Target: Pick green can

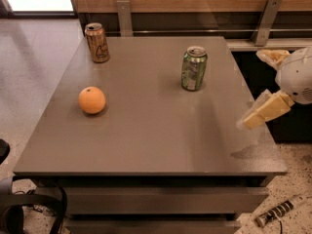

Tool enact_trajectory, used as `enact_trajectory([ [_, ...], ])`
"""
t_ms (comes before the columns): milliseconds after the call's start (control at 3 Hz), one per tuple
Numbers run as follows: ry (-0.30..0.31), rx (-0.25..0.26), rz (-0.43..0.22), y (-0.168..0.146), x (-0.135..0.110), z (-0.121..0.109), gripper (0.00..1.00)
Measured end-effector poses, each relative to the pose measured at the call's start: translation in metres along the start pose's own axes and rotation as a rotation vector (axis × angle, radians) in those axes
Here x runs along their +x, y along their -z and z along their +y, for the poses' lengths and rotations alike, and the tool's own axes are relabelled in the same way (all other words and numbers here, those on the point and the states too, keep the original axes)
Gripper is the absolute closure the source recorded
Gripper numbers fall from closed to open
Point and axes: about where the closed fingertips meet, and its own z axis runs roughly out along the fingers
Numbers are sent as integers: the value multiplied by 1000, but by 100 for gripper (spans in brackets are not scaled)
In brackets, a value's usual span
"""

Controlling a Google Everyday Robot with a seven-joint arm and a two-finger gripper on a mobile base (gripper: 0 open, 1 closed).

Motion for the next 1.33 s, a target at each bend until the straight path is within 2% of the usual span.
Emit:
enact_trajectory([
  [333,-42,99,-224,-20,-20,-35,0],
  [667,-64,131,-313,-27,-34,-47,0],
  [1333,-78,122,-303,-31,-33,-46,0],
])
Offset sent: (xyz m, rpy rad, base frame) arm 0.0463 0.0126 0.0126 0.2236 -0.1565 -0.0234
